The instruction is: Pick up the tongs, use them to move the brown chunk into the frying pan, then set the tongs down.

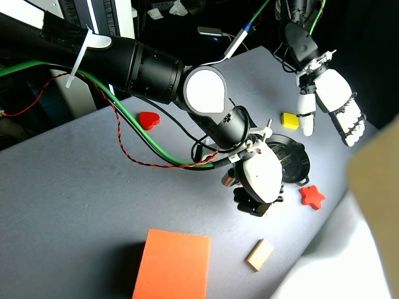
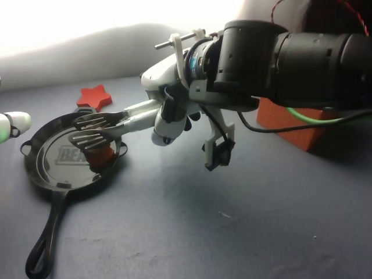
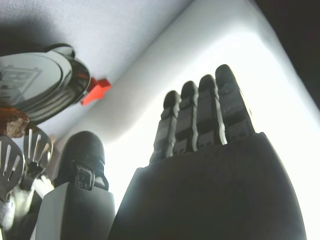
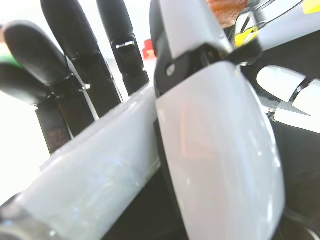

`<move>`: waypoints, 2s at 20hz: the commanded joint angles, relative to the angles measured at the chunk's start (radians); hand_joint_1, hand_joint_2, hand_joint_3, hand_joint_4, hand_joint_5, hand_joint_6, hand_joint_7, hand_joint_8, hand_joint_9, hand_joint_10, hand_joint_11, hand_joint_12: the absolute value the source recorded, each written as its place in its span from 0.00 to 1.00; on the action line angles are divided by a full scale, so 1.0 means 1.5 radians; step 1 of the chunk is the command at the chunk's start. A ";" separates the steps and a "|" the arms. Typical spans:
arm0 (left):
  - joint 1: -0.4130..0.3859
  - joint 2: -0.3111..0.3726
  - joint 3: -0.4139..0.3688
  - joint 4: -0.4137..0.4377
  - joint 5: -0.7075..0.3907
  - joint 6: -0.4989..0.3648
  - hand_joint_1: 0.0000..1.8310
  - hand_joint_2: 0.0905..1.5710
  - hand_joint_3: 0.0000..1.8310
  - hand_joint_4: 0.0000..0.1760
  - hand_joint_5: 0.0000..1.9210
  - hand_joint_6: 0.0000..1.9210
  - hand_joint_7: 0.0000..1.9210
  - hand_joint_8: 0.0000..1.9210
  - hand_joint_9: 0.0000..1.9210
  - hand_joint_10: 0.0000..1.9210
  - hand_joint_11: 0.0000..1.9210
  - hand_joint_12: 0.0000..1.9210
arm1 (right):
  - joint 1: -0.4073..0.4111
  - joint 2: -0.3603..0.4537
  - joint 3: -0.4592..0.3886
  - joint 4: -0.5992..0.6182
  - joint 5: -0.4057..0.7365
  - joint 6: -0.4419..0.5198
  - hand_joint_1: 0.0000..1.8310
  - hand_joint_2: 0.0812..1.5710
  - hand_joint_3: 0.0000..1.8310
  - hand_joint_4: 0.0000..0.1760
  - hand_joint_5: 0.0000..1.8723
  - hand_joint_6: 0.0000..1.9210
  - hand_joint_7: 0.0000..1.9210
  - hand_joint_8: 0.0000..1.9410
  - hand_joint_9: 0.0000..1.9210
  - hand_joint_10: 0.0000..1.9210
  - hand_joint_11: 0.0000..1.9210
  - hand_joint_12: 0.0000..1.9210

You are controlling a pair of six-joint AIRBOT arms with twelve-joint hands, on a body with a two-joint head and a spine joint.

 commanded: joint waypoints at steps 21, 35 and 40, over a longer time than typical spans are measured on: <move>-0.072 0.001 -0.098 0.033 -0.050 0.026 0.02 0.81 0.00 0.00 0.03 0.00 0.03 0.00 0.01 0.00 0.00 0.08 | -0.070 0.341 -0.340 -0.214 0.253 0.061 0.43 0.79 0.00 0.00 0.61 0.04 0.65 0.14 0.53 0.46 0.39 0.72; -0.074 0.001 -0.123 0.046 -0.050 0.024 0.01 0.81 0.00 0.00 0.03 0.00 0.05 0.00 0.02 0.00 0.00 0.09 | -0.155 0.308 -0.262 -0.214 0.376 -0.070 0.41 0.80 0.00 0.00 0.60 0.02 0.62 0.16 0.50 0.49 0.37 0.74; -0.073 0.001 -0.122 0.047 -0.050 0.024 0.02 0.81 0.00 0.01 0.01 0.00 0.03 0.00 0.01 0.00 0.00 0.07 | -0.164 0.307 -0.258 -0.214 0.373 -0.092 0.43 0.78 0.00 0.00 0.56 0.00 0.56 0.13 0.45 0.45 0.30 0.77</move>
